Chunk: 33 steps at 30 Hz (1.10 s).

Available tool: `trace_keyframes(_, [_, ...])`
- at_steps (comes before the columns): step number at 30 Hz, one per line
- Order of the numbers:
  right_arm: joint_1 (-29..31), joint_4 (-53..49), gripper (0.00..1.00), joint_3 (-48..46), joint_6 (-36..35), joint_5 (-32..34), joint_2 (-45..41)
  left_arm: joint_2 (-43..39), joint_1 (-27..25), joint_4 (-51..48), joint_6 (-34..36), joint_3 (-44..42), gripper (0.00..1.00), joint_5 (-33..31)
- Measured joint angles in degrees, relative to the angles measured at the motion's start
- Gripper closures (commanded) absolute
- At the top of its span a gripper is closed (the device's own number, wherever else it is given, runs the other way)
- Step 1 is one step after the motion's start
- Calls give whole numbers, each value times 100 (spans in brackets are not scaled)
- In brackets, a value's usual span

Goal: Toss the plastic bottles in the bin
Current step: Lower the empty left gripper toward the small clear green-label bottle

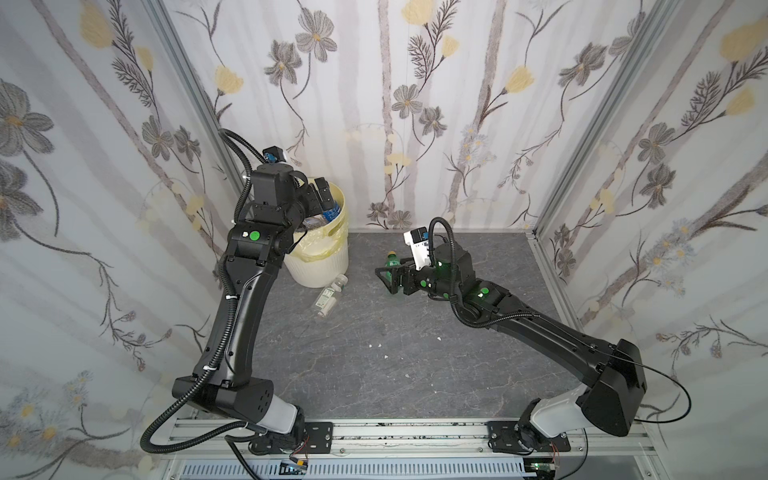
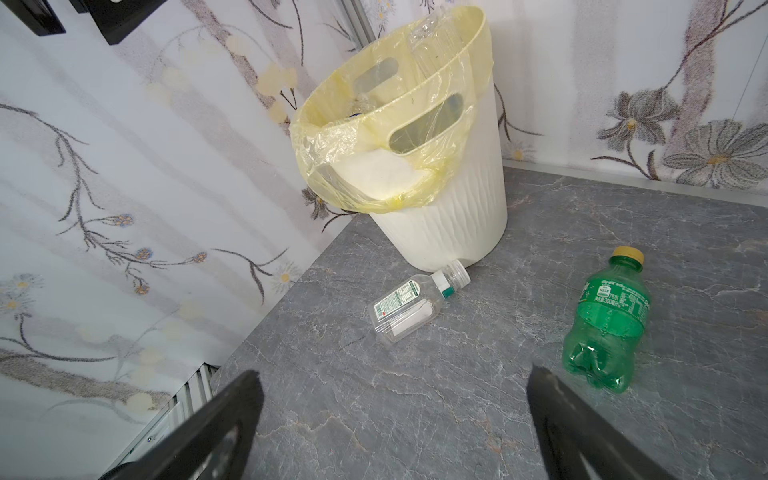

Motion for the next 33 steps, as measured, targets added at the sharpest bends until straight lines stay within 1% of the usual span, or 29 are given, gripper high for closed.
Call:
trace_keyframes(8, [0, -4, 0, -42, 42, 4, 0, -203, -302, 22, -74, -560, 0, -33])
trace_keyframes(14, [-24, 35, 0, -229, 55, 20, -48, -442, -529, 72, -219, -1303, 0, 22])
trace_keyframes(20, [-129, 79, 0, -437, 59, 37, -122, -935, -658, 101, -308, -2295, 0, 2])
trace_keyframes(28, [-162, 44, 0, -866, 57, 57, -415, -1558, -682, 103, -323, -3971, 0, -94])
trace_keyframes(33, [-162, 59, 0, -1158, 101, 55, -498, -1762, -691, 85, -400, -4730, 0, -136])
